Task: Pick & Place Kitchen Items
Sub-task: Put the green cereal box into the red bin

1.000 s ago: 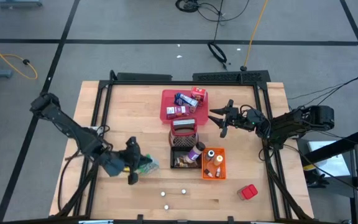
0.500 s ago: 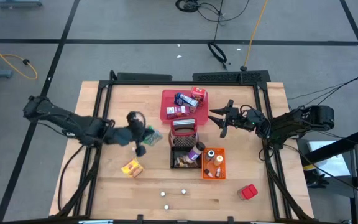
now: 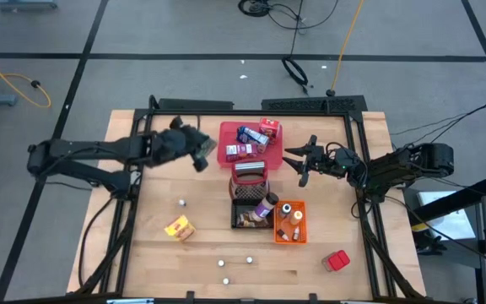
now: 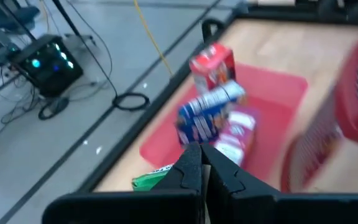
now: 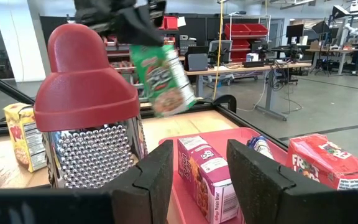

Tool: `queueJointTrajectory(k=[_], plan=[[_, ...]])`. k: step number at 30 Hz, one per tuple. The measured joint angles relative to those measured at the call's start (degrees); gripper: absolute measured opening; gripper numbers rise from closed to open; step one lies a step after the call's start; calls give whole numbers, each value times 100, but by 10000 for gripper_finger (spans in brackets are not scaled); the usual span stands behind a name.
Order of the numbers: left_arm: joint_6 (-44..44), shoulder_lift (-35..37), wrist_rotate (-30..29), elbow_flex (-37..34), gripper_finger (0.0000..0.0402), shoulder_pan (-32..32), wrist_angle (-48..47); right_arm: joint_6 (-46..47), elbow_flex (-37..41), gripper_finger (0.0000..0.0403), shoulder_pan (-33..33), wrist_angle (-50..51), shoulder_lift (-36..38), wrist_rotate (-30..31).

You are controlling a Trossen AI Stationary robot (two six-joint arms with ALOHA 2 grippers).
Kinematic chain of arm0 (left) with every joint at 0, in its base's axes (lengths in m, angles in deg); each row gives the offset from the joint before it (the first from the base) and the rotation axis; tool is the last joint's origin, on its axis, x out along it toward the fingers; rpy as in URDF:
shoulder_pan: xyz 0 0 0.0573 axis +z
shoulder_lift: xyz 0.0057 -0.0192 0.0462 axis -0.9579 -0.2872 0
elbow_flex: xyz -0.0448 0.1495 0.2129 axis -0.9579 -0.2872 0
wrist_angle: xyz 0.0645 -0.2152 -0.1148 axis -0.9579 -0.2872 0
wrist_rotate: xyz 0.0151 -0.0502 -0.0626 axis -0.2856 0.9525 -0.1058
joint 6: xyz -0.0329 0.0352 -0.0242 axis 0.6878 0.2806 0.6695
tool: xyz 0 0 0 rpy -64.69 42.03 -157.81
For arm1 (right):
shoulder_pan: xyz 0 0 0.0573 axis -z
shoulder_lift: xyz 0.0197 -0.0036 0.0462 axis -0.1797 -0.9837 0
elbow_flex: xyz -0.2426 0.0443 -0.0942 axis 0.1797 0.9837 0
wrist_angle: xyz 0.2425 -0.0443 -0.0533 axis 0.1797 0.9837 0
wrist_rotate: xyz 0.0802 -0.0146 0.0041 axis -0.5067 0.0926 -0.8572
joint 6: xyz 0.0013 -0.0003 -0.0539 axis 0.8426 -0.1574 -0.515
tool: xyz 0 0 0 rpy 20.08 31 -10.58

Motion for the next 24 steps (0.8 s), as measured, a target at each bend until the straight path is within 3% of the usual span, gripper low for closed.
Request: queueJointTrajectory(k=[5,11,18,24], plan=[[-477,-13,571,0,0,691,698,0,0,141,-2,2,0,0],[-518,-41,990,0,0,1318,890,0,-2,141,-2,0,0,0],[-585,-597,1579,4,0,1609,1763,0,0,141,-1,2,0,0],[-641,-1166,1602,2,0,1787,2173,-1,0,141,-2,86,0,-1]])
